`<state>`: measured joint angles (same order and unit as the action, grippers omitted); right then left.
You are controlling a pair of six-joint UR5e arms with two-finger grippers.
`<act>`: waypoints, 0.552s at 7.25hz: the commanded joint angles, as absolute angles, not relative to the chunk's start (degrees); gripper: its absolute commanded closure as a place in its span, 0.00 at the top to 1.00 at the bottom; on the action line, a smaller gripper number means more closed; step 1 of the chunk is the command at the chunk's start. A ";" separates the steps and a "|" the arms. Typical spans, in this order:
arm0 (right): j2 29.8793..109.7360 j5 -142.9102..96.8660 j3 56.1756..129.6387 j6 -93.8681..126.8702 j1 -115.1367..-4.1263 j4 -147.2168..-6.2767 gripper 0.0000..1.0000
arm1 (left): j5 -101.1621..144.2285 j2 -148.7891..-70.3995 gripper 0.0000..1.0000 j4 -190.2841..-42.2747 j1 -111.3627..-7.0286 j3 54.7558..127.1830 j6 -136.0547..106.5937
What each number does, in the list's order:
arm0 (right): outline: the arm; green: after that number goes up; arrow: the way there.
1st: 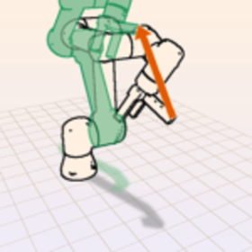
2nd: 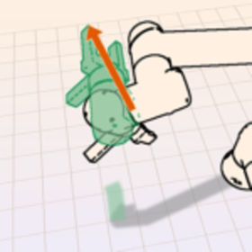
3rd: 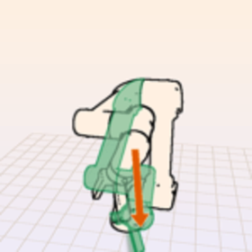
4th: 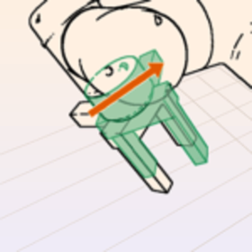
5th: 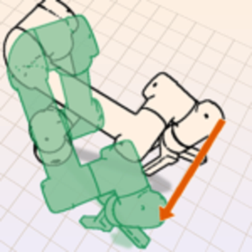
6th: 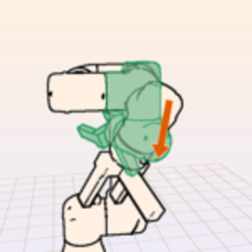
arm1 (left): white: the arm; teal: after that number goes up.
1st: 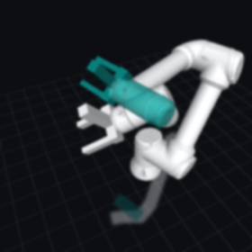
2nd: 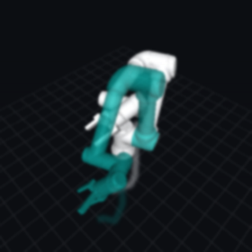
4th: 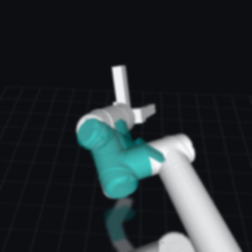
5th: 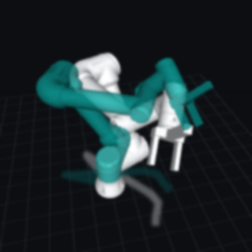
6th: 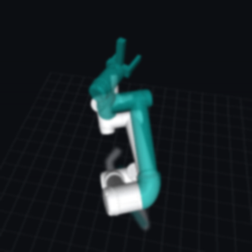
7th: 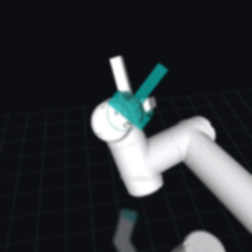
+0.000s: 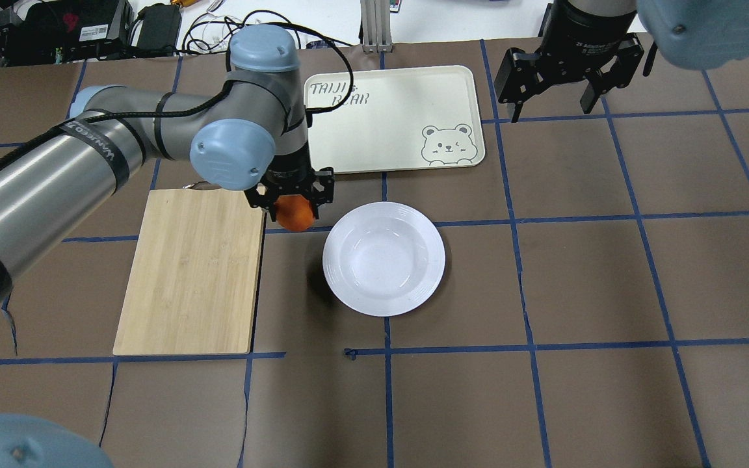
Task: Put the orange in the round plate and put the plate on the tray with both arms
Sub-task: 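Carry the orange with the left gripper over the white bowl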
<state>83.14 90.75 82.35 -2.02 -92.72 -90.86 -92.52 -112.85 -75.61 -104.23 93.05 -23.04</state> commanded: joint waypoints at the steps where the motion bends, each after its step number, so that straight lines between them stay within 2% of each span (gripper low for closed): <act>1: 83.14 90.88 82.35 -2.11 -92.72 -90.88 1.00 | -88.28 -114.34 0.19 -74.97 -112.38 93.42 -38.28; 4: 83.14 90.88 82.35 -2.02 -92.46 -90.79 1.00 | -83.06 -116.98 0.20 -68.41 -113.82 97.01 -41.66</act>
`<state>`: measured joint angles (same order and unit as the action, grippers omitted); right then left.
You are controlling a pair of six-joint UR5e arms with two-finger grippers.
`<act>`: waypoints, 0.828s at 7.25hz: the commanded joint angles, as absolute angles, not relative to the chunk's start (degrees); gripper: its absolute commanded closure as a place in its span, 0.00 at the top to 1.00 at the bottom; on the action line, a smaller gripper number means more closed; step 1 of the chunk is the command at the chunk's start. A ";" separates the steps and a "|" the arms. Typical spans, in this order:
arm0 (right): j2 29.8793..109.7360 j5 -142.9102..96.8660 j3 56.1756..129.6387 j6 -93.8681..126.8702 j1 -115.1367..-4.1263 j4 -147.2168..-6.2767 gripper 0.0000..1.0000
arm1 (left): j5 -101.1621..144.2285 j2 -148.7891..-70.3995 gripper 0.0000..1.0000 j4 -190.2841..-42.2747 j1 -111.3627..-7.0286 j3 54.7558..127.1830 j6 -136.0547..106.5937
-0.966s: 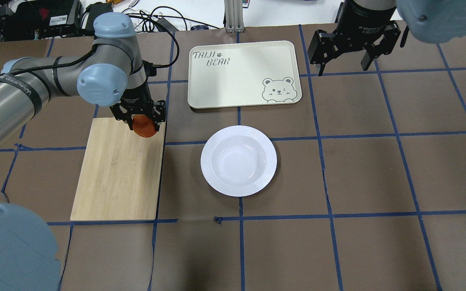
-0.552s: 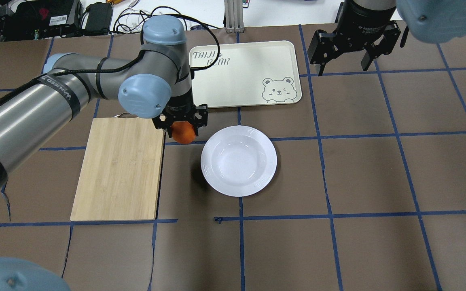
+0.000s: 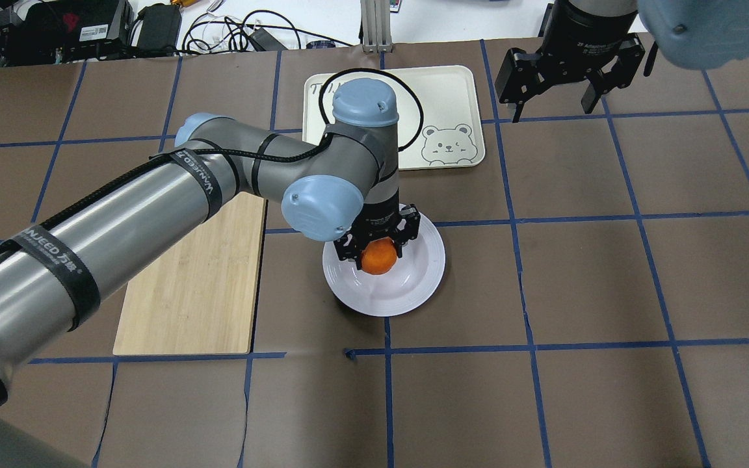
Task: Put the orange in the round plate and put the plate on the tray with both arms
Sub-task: 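Carry the orange with the left gripper over the white bowl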
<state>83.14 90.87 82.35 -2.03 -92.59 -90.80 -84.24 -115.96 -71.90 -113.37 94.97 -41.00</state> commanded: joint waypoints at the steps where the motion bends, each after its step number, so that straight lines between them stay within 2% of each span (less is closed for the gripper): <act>1: 83.06 90.88 82.35 -2.20 -92.20 -90.79 1.00 | -83.14 -117.50 0.59 -66.73 -113.82 97.90 -41.49; 2: 83.14 90.88 82.35 -1.94 -92.28 -90.88 1.00 | -83.23 -117.51 1.00 -66.54 -113.82 97.74 -40.96; 4: 83.14 90.88 82.35 -2.20 -92.02 -90.88 1.00 | -83.67 -115.15 1.00 -67.75 -111.99 94.77 -37.04; 6: 83.14 90.70 82.09 -2.11 -91.85 -91.31 1.00 | -83.67 -109.46 1.00 -79.29 -110.22 88.02 -34.99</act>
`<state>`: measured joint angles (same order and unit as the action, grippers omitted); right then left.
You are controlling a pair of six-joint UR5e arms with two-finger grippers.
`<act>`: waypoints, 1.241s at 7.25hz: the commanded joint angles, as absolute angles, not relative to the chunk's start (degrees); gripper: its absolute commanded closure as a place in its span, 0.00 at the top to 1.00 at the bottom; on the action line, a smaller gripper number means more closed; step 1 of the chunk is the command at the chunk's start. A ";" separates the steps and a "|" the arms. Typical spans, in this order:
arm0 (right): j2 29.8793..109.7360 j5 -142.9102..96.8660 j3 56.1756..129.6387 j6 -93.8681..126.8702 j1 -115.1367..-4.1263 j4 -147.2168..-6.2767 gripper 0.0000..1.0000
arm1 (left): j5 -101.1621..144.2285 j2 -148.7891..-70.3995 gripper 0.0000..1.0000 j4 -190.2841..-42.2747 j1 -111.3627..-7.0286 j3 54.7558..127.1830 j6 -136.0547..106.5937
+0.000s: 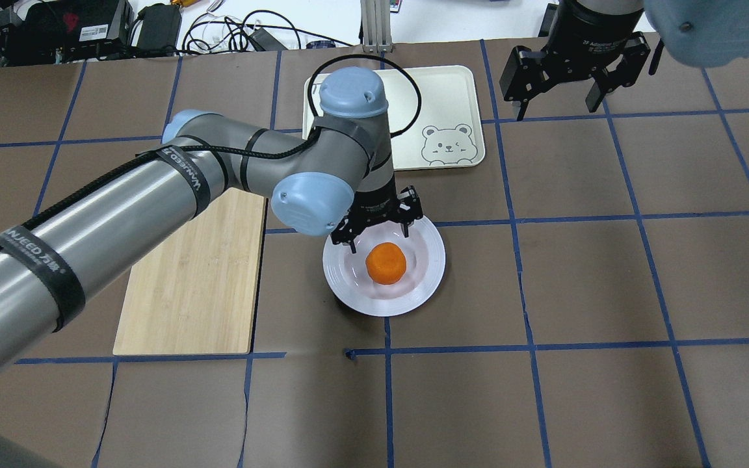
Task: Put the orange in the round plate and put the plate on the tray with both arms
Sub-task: 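Open the left gripper to drop the orange into the bowl, then raise the left gripper back toward rest while the right gripper reaches to the bowl rim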
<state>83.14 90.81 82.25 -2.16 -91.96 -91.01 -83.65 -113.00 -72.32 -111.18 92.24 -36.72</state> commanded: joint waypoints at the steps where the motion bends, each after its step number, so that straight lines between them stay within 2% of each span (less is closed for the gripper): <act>1: 82.62 90.36 82.35 -2.37 -91.24 -91.32 1.00 | -83.85 -106.38 1.00 -87.63 -109.43 83.72 -32.11; 3: 80.87 81.26 83.92 -2.37 -89.57 -91.66 1.00 | -84.81 -100.23 1.00 -97.35 -108.55 78.77 -27.52; 5: 78.75 74.99 96.26 -1.76 -89.56 -106.95 1.00 | -84.90 -95.64 1.00 -98.00 -108.46 79.19 -24.20; 8: 77.27 64.12 117.70 -1.76 -89.56 -132.53 1.00 | -88.83 -94.84 1.00 -97.12 -105.66 80.06 -12.45; 9: 73.86 63.29 121.60 -0.89 -89.82 -142.81 1.00 | -88.86 -93.53 1.00 -97.21 -102.95 81.37 -8.48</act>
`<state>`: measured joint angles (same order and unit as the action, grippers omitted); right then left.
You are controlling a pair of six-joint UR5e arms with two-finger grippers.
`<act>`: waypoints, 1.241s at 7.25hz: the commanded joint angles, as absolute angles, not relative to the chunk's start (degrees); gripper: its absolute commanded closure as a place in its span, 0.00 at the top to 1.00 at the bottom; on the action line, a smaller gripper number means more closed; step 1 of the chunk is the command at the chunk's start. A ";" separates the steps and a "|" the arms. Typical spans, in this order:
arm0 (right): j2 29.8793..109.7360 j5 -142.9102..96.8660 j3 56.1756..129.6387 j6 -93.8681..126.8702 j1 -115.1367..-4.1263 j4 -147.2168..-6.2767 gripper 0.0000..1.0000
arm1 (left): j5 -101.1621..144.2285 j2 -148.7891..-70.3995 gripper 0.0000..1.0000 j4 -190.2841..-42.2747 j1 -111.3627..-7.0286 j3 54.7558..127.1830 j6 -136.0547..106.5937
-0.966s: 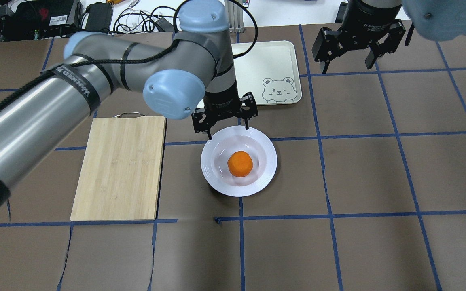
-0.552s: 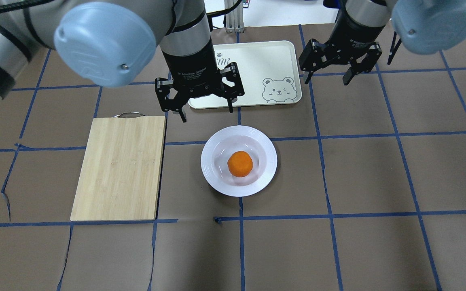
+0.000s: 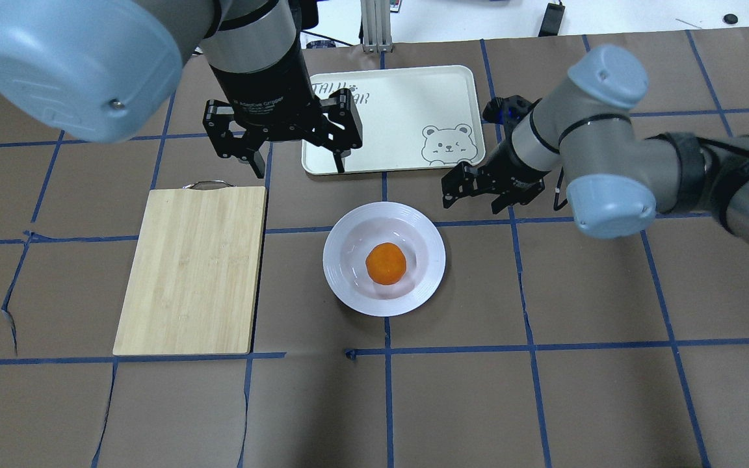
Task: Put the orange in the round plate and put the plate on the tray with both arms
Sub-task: 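Raise the left gripper back toward rest while the right gripper reaches to the bowl rim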
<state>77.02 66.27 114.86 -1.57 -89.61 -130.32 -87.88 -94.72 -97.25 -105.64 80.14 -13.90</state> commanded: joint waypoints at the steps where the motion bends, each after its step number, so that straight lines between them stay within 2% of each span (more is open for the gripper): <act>1: 71.31 63.11 122.08 3.30 -90.26 -146.48 1.00 | -88.77 -91.95 1.00 -97.03 -99.27 83.30 -3.57; 4: 69.79 55.37 123.84 6.85 -91.32 -148.62 1.00 | -88.59 -87.99 0.98 -88.80 -94.40 90.68 0.44; 6: 69.35 55.37 123.84 6.86 -91.41 -148.71 0.99 | -88.86 -87.19 1.00 -89.21 -94.13 90.88 0.44; 7: 69.08 55.63 123.92 6.86 -91.41 -148.71 0.89 | -88.77 -87.10 1.00 -89.21 -94.04 91.14 0.44; 8: 69.08 55.63 123.93 6.94 -91.41 -148.62 0.84 | -88.86 -87.10 1.00 -89.21 -94.04 91.06 0.53; 9: 69.08 55.29 123.93 7.20 -91.41 -148.36 0.65 | -88.86 -87.10 1.00 -89.21 -94.04 91.14 0.53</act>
